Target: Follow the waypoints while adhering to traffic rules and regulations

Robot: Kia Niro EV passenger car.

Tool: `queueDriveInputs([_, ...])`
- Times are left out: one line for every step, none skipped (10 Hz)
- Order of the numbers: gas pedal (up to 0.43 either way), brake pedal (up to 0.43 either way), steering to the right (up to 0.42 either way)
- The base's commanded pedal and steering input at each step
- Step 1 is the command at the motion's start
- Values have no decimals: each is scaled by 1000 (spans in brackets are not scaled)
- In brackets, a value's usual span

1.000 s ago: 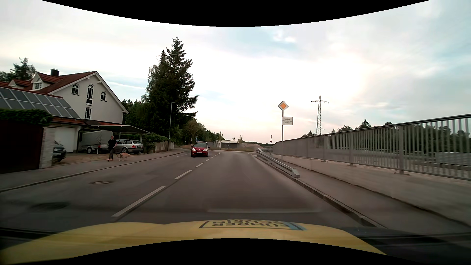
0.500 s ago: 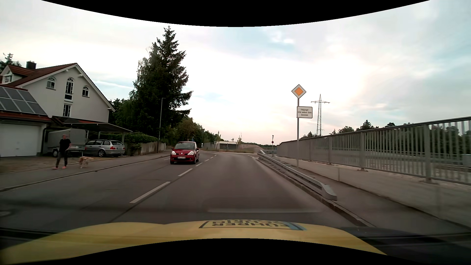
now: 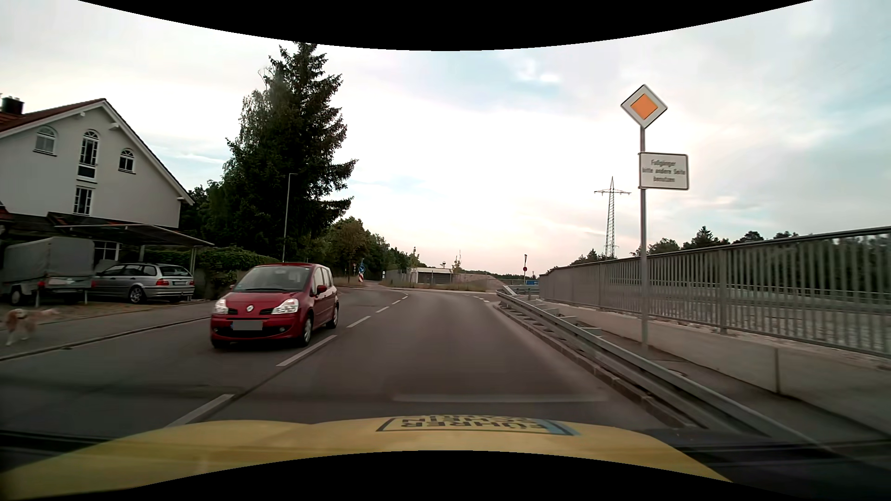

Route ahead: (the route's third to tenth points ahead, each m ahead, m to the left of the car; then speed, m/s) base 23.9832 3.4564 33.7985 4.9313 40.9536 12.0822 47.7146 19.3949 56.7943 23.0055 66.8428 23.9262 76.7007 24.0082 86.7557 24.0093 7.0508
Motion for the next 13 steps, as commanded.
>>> queueDriveInputs([87, 0, -18])
queueDriveInputs([87, 0, -18])
queueDriveInputs([87, 0, -18])
queueDriveInputs([79, 0, -18])
queueDriveInputs([79, 0, -18])
queueDriveInputs([79, 0, -18])
queueDriveInputs([67, 0, -18])
queueDriveInputs([67, 0, -18])
queueDriveInputs([67, 0, -16])
queueDriveInputs([67, 0, -16])
queueDriveInputs([67, 0, -15])
queueDriveInputs([67, 0, -13])
queueDriveInputs([39, 0, -5])
